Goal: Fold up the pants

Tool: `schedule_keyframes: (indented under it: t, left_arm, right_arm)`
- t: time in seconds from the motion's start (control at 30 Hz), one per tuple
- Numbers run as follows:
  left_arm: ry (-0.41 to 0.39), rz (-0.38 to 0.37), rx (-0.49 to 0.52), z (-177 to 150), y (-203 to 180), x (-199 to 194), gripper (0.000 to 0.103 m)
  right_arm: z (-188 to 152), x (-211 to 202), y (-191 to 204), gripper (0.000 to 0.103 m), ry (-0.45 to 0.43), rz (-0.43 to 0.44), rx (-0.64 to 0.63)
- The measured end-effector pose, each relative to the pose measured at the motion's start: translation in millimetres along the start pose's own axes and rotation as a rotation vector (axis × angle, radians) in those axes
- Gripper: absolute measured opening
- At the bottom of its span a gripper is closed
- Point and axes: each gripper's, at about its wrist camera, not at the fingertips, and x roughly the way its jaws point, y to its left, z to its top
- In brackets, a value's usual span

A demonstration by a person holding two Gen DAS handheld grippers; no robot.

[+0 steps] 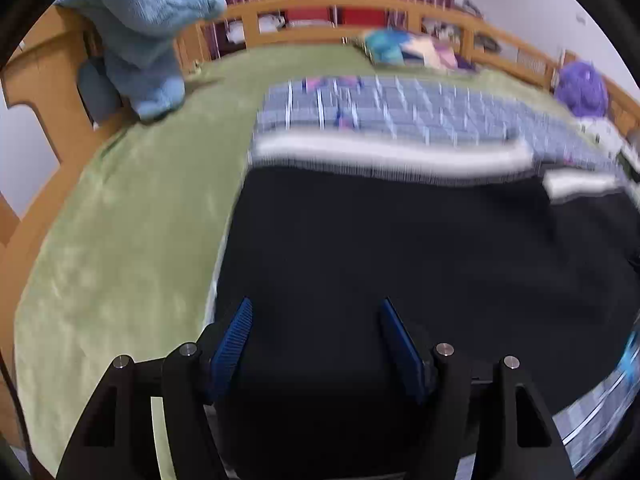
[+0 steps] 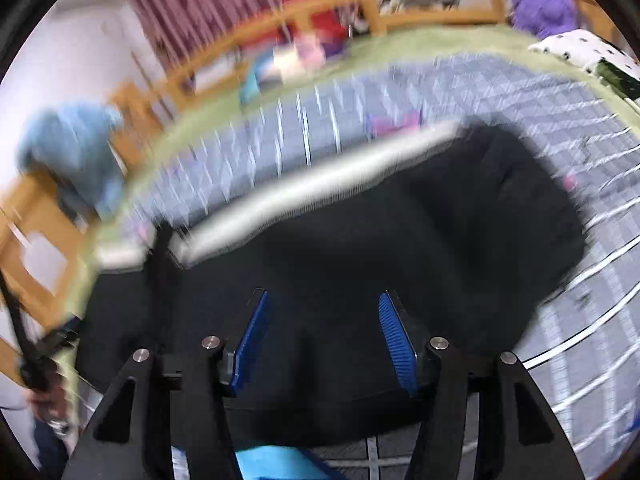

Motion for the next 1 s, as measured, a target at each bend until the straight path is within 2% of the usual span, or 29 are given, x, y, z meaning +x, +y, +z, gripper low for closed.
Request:
schedule_keyframes:
  t: [0.03, 0.1, 0.17, 0.23, 0.37, 0.47, 0.6, 0.67, 0.73, 0.77, 0.8, 0.83, 0.87, 0.93, 0.97, 1.0]
  left_arm:
    - [-0.018, 0.000, 0.012, -9, 0, 1, 0.068]
    - [-0.050, -0.002, 0.019, -14, 4, -5, 0.073]
    - [-0.025, -0.023, 0.000, -11, 9, -9, 0.073]
    - [-0.008, -0.039, -0.034, -9, 14, -13, 0.073]
    - [-0.001, -0.052, -0.063, -11, 14, -19, 0.073]
    - [0.000, -0.047, -0.058, -11, 9, -23, 0.073]
    - [0.012, -0.059, -0.057, -3, -1, -24, 0.073]
    - [0.013, -0.060, -0.059, 3, -4, -25, 0.073]
    - [0.009, -0.050, -0.057, 9, -6, -26, 0.073]
    - [0.006, -0.044, -0.056, 11, -7, -27, 0.073]
    - [0.004, -0.041, -0.059, 14, -8, -26, 0.073]
    - [0.005, -0.044, -0.064, 16, -9, -25, 0.073]
    - [0.008, -0.049, -0.071, 19, -9, -24, 0.073]
    - [0.019, -0.059, -0.091, 26, -11, -20, 0.073]
    - [0.024, -0.063, -0.100, 29, -12, -18, 0.073]
    - [0.026, -0.066, -0.104, 31, -14, -17, 0.073]
  right_arm:
    - [-4, 12, 2, 0.056, 0.026, -0.031, -0.025]
    - [-14, 19, 10, 0.057, -0.005, -0.078, -0.088]
    - [-7, 13, 7, 0.056, 0.053, -0.068, -0.052]
    - [0, 1, -2, 0.056, 0.067, -0.045, -0.004]
    - [0, -38, -18, 0.056, -0.041, -0.066, -0.010]
    - [9, -59, -49, 0.056, -0.133, -0.110, 0.042]
    - [37, -53, -71, 0.056, -0.163, -0.065, 0.066]
    - [51, -49, -76, 0.055, -0.175, -0.077, 0.045]
    - [69, -48, -76, 0.056, -0.220, -0.125, 0.027]
    - [77, -53, -79, 0.060, -0.266, -0.138, 0.014]
    - [83, -54, -83, 0.069, -0.291, -0.127, 0.013]
    - [87, -53, -86, 0.074, -0.298, -0.120, 0.018]
    - [93, -45, -92, 0.079, -0.283, -0.117, 0.025]
    - [106, -18, -104, 0.079, -0.199, -0.126, 0.032]
    - [111, 5, -114, 0.078, -0.120, -0.152, 0.051]
    - [113, 23, -121, 0.073, -0.048, -0.129, 0.064]
